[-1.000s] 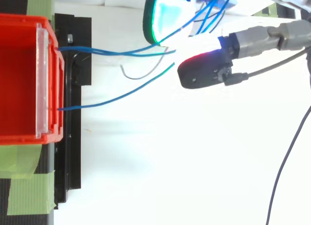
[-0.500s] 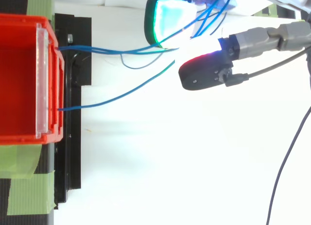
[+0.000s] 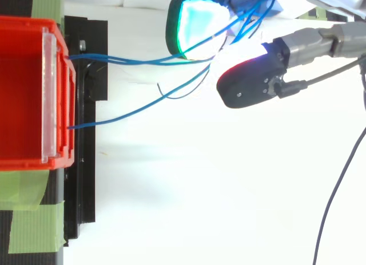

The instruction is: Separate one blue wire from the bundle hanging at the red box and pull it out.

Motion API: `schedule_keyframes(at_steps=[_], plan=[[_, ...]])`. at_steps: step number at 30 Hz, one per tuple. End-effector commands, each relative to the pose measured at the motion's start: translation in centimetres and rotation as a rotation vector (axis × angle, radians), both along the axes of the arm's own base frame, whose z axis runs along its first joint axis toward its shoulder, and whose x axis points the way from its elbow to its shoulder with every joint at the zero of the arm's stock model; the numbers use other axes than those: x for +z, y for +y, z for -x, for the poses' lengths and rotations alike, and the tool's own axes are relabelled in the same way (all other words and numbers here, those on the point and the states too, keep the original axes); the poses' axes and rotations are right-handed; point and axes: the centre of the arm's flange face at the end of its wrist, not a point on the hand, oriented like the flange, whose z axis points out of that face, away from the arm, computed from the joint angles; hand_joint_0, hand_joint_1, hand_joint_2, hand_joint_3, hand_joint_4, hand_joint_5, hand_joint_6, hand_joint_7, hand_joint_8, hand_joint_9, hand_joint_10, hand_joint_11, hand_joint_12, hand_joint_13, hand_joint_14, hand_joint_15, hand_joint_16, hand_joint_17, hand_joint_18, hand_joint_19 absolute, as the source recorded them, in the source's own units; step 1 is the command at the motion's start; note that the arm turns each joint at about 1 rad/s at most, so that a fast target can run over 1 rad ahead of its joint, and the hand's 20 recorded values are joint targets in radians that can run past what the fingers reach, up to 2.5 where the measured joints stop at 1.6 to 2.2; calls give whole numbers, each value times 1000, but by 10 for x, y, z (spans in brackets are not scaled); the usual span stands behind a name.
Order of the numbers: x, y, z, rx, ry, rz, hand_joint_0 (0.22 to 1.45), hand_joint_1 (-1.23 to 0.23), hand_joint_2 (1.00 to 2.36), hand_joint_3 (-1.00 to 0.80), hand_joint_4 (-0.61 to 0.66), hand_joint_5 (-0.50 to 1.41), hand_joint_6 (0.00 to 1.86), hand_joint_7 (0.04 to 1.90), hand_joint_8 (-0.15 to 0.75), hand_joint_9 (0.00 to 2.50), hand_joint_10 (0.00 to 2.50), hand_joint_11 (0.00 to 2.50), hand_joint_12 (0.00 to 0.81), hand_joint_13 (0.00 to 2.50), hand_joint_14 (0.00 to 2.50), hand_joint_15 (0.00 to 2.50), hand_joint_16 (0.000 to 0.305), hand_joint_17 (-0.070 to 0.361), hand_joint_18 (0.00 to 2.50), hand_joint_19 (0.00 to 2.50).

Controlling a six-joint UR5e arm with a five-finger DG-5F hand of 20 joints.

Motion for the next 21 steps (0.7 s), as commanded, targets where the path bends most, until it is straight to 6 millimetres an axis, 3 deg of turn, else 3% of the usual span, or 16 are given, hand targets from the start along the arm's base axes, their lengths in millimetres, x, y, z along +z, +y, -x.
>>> schedule_keyframes(at_steps=[1,14,21], plan=[[0,0,0,-1,2,-2,522,-775,1010,-366,222,-238,789,1038,294,559,591,1559,359,206,2327,1660,48,109,571,1353],[0,1,0,0,4,-1,484,-795,1000,-500,235,-234,711,1083,305,555,559,1561,373,203,2327,1604,51,114,547,1331],[0,1,0,0,4,-1,488,-702,1000,-500,249,-211,717,1059,306,624,627,1481,381,264,2361,1524,49,110,590,1304]])
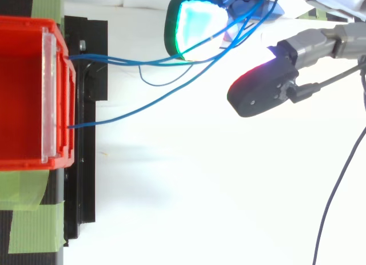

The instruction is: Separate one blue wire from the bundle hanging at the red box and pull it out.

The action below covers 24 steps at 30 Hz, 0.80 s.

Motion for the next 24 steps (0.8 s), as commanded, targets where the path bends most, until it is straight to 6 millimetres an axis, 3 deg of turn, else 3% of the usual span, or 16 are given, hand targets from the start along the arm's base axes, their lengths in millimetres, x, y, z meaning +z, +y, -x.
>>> schedule_keyframes(at_steps=[1,10,12,18,24], plan=[[0,0,0,0,1,0,488,-700,1000,-500,250,-211,718,1060,304,623,626,1493,383,266,2366,1512,49,110,590,1304],[-2,0,2,0,17,-1,519,-622,1000,-500,236,-185,740,1043,284,716,656,1476,377,347,2344,1473,43,98,629,1328],[-2,0,1,2,15,0,590,-623,1011,-369,231,-182,817,1094,256,764,511,1584,353,403,2144,1553,40,91,636,1317],[-1,0,1,2,14,-4,594,-645,1020,-240,210,-184,828,1142,259,776,593,1566,359,432,2118,1563,40,90,657,1320],[-2,1,2,2,25,2,596,-654,1020,-219,213,-186,841,1115,261,775,620,1566,361,440,2115,1564,40,91,675,1307]])
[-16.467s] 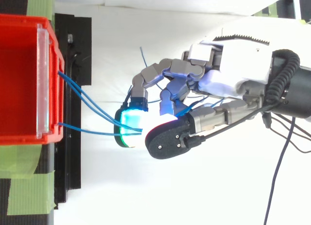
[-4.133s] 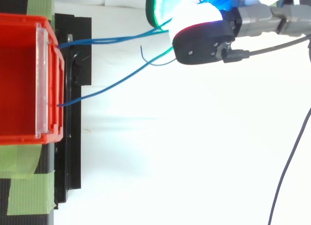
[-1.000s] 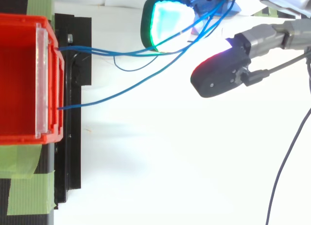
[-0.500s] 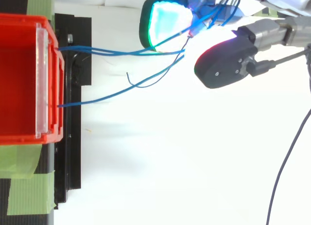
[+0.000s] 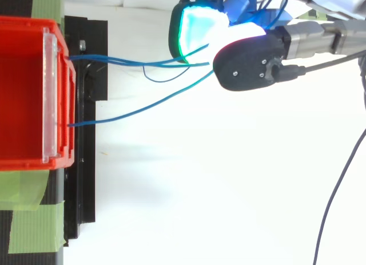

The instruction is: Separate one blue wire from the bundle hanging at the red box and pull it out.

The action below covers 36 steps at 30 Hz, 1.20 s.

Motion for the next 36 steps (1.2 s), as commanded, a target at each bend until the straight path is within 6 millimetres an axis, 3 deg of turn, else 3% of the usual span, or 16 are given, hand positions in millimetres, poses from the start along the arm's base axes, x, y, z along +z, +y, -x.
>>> schedule_keyframes(at_steps=[1,11,12,13,17,20,21,25,27,30,36], plan=[[-1,0,1,-1,4,4,596,-656,1021,-213,213,-186,841,1114,260,774,620,1575,363,445,2119,1544,41,91,678,1308],[-1,2,0,2,7,3,596,-737,1029,-61,154,-160,841,1172,271,859,603,1571,375,535,1963,1619,44,100,788,1280],[0,2,0,2,6,3,592,-750,1029,-36,146,-154,838,1191,269,885,556,1584,381,566,1747,1599,45,100,790,1277],[0,2,0,2,6,4,592,-753,1030,-30,149,-152,837,1195,269,888,549,1574,379,573,1690,1611,45,100,788,1274],[-1,2,0,2,4,4,592,-770,1031,4,140,-142,832,1239,269,904,319,1645,364,710,491,1681,43,98,707,1277],[-1,3,0,5,6,-1,591,-779,1030,14,151,-137,829,1260,267,896,231,1663,357,723,86,1728,42,95,626,1271],[0,2,0,4,4,-3,591,-784,1029,15,157,-135,827,1268,267,890,131,1666,364,673,8,1568,42,94,570,1218],[-2,2,0,2,12,6,591,-788,1029,11,163,-132,820,1288,276,873,5,1559,359,507,25,1159,41,93,449,1078],[-1,2,1,2,12,6,588,-790,1028,16,162,-129,817,1297,286,822,13,1330,336,372,27,842,43,96,327,880],[-4,3,2,4,28,8,586,-793,1028,16,168,-129,817,1297,291,778,17,1152,330,318,24,678,44,98,229,664],[-13,6,12,12,142,34,585,-794,1026,16,165,-128,819,1295,290,728,18,1010,324,234,20,544,45,101,117,482]])
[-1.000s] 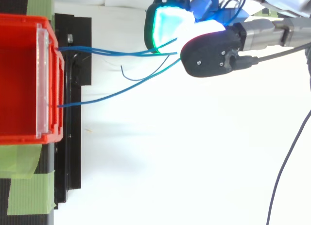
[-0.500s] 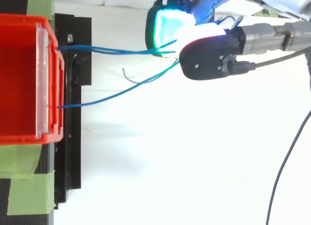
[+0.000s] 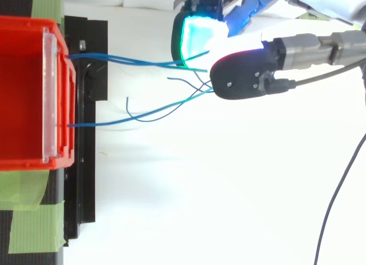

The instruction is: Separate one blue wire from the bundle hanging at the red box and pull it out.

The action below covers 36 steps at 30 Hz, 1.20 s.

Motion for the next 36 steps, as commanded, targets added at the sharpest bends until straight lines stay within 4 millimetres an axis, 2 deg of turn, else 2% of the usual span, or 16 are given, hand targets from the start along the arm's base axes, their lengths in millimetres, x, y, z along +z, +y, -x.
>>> schedule_keyframes(at_steps=[1,3,7,9,19,22,26,28,30,36], plan=[[-6,2,7,5,73,14,585,-779,1025,14,164,-132,834,1248,287,709,17,1022,321,212,19,559,45,100,81,508],[-9,2,10,2,95,14,583,-779,1025,16,168,-132,833,1257,286,696,18,1017,318,195,18,535,45,102,68,479],[-31,-1,28,-85,161,13,582,-777,1024,14,173,-132,833,1260,288,692,17,1005,320,190,18,520,46,103,50,471],[-34,-1,29,-119,144,-4,580,-775,1025,18,172,-133,834,1258,290,691,18,1004,322,190,18,525,46,104,48,468],[-36,2,35,-158,155,-80,578,-768,1025,16,172,-133,835,1255,296,716,17,1025,330,208,18,529,48,107,58,475],[-32,2,41,-183,167,-95,580,-767,1025,14,173,-134,835,1253,293,723,16,1021,330,213,18,528,48,108,66,476],[-17,-3,51,-266,138,-117,578,-767,1026,16,166,-134,836,1254,294,715,17,1002,330,209,18,488,49,110,65,446],[-10,-2,54,-297,114,-127,578,-766,1025,18,166,-134,836,1253,287,697,17,901,322,188,15,410,49,110,49,420],[-6,0,56,-326,101,-129,577,-765,1025,20,158,-133,836,1248,276,621,15,679,309,152,12,324,50,112,31,363],[-6,4,57,-350,93,-135,575,-761,1024,21,152,-132,836,1243,255,499,9,319,295,103,7,210,51,115,0,251]])
